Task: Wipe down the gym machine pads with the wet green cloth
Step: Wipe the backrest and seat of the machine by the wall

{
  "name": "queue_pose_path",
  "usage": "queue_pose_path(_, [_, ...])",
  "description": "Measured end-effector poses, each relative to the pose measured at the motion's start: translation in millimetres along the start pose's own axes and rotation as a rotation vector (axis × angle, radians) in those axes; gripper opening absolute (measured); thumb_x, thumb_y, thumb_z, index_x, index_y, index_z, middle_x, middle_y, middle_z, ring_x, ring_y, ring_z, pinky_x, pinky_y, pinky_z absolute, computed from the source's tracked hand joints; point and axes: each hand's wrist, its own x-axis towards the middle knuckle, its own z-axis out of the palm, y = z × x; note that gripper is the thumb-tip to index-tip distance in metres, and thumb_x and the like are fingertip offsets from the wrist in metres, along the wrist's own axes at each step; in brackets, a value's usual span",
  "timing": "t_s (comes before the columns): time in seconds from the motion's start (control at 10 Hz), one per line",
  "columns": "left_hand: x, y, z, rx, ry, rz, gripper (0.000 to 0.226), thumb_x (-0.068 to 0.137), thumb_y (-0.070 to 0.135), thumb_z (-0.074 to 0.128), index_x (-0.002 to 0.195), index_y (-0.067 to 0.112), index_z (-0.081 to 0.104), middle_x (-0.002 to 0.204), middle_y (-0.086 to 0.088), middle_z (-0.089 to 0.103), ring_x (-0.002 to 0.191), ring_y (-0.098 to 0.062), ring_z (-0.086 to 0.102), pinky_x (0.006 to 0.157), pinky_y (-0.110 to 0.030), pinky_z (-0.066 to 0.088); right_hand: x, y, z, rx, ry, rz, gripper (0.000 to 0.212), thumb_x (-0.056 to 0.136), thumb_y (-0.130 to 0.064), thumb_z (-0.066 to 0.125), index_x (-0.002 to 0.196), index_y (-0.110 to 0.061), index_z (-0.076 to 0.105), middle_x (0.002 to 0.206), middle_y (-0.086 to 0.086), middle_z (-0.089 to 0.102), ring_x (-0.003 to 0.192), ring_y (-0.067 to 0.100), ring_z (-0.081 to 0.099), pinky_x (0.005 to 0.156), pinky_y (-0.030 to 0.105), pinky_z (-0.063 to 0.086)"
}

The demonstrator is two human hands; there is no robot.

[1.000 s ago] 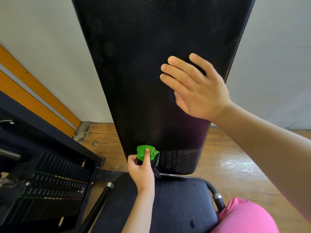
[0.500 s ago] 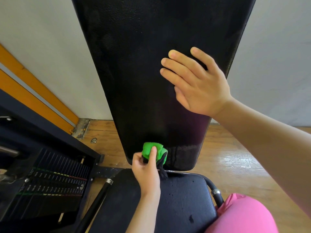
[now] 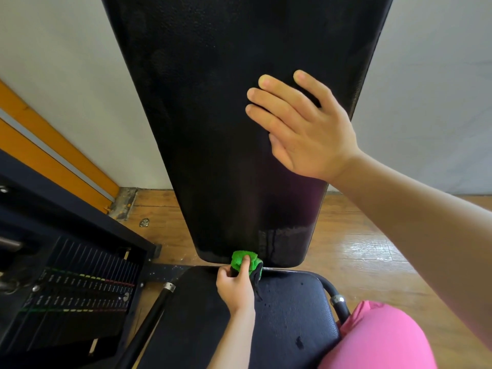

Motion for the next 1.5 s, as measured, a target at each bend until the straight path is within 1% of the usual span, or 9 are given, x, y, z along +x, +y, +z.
queue_pose_path(0.2, [-30, 43, 7, -0.127, -0.14, 0.26, 0.02, 0.083, 0.011, 0.072, 0.083, -0.001, 0.057, 0.076, -0.002, 0.063, 0.066, 0.002, 0.06, 0.058, -0.012, 0.048, 1, 0, -1, 0.012, 0.001, 0.007, 0.044, 0.096, -0.02, 0.041, 0.138, -0.013, 0.051, 0.142, 0.004, 0.053, 0.133, 0.023, 0.048, 0.111, 0.041, 0.03])
queue_pose_path(0.3, [-33, 51, 21, -0.141, -0.123, 0.285, 0.021, 0.08, 0.014, 0.075, 0.082, 0.002, 0.058, 0.077, -0.002, 0.063, 0.068, -0.003, 0.061, 0.06, -0.013, 0.049, 1, -1, -1, 0.009, -0.009, 0.013, 0.044, 0.096, -0.02, 0.041, 0.139, -0.013, 0.051, 0.143, 0.004, 0.052, 0.133, 0.023, 0.048, 0.111, 0.041, 0.03])
queue_pose_path(0.5, [-26, 21, 33, -0.129, -0.053, 0.089, 0.028, 0.079, 0.02, 0.077, 0.078, 0.004, 0.054, 0.076, -0.008, 0.062, 0.066, -0.016, 0.057, 0.054, -0.016, 0.047, 1, -1, -2, 0.01, -0.007, 0.011, 0.044, 0.096, -0.02, 0.042, 0.138, -0.014, 0.051, 0.142, 0.004, 0.053, 0.133, 0.022, 0.049, 0.111, 0.041, 0.029])
queue_pose_path(0.7, [-22, -8, 28, 0.004, -0.025, 0.008, 0.029, 0.077, 0.025, 0.078, 0.081, 0.006, 0.057, 0.084, -0.009, 0.064, 0.079, -0.026, 0.061, 0.063, -0.027, 0.046, 0, -1, 0, -0.002, 0.0, 0.012, 0.044, 0.096, -0.02, 0.041, 0.138, -0.014, 0.052, 0.142, 0.004, 0.053, 0.132, 0.022, 0.049, 0.111, 0.041, 0.03])
queue_pose_path(0.9, [-52, 35, 38, -0.173, -0.168, 0.205, 0.021, 0.079, 0.01, 0.076, 0.077, -0.001, 0.058, 0.071, -0.002, 0.064, 0.061, 0.0, 0.059, 0.057, -0.013, 0.046, 1, -1, -1, 0.003, 0.005, 0.017, 0.044, 0.095, -0.019, 0.041, 0.137, -0.013, 0.053, 0.141, 0.005, 0.054, 0.131, 0.022, 0.05, 0.11, 0.041, 0.029])
queue_pose_path(1.0, [-59, 51, 51, -0.195, -0.19, 0.255, 0.023, 0.078, 0.013, 0.078, 0.076, 0.002, 0.059, 0.069, 0.0, 0.063, 0.059, 0.001, 0.057, 0.058, -0.015, 0.047, 1, -2, -2, 0.013, -0.002, 0.02, 0.044, 0.096, -0.02, 0.041, 0.137, -0.013, 0.053, 0.141, 0.004, 0.054, 0.131, 0.022, 0.05, 0.11, 0.041, 0.03])
queue_pose_path(1.1, [-57, 44, 60, -0.203, -0.149, 0.203, 0.027, 0.077, 0.018, 0.079, 0.071, 0.006, 0.056, 0.065, 0.003, 0.059, 0.055, 0.001, 0.052, 0.055, -0.013, 0.044, 1, -2, -2, 0.017, -0.002, 0.017, 0.044, 0.096, -0.02, 0.04, 0.138, -0.014, 0.052, 0.141, 0.004, 0.054, 0.131, 0.022, 0.05, 0.11, 0.041, 0.03])
queue_pose_path(1.3, [-51, 2, 59, -0.06, -0.069, 0.028, 0.03, 0.076, 0.024, 0.08, 0.079, 0.005, 0.058, 0.076, -0.003, 0.063, 0.067, -0.014, 0.056, 0.052, -0.01, 0.04, -1, -1, -1, 0.001, -0.003, 0.017, 0.044, 0.096, -0.02, 0.04, 0.139, -0.014, 0.052, 0.142, 0.003, 0.053, 0.132, 0.021, 0.05, 0.111, 0.041, 0.03])
queue_pose_path(1.5, [-61, 12, 61, -0.098, -0.094, 0.085, 0.028, 0.075, 0.022, 0.08, 0.079, 0.003, 0.06, 0.075, -0.003, 0.062, 0.066, -0.013, 0.055, 0.054, -0.01, 0.042, -1, -1, -1, -0.001, 0.006, 0.017, 0.045, 0.095, -0.02, 0.04, 0.138, -0.014, 0.052, 0.141, 0.003, 0.054, 0.131, 0.021, 0.05, 0.11, 0.041, 0.031])
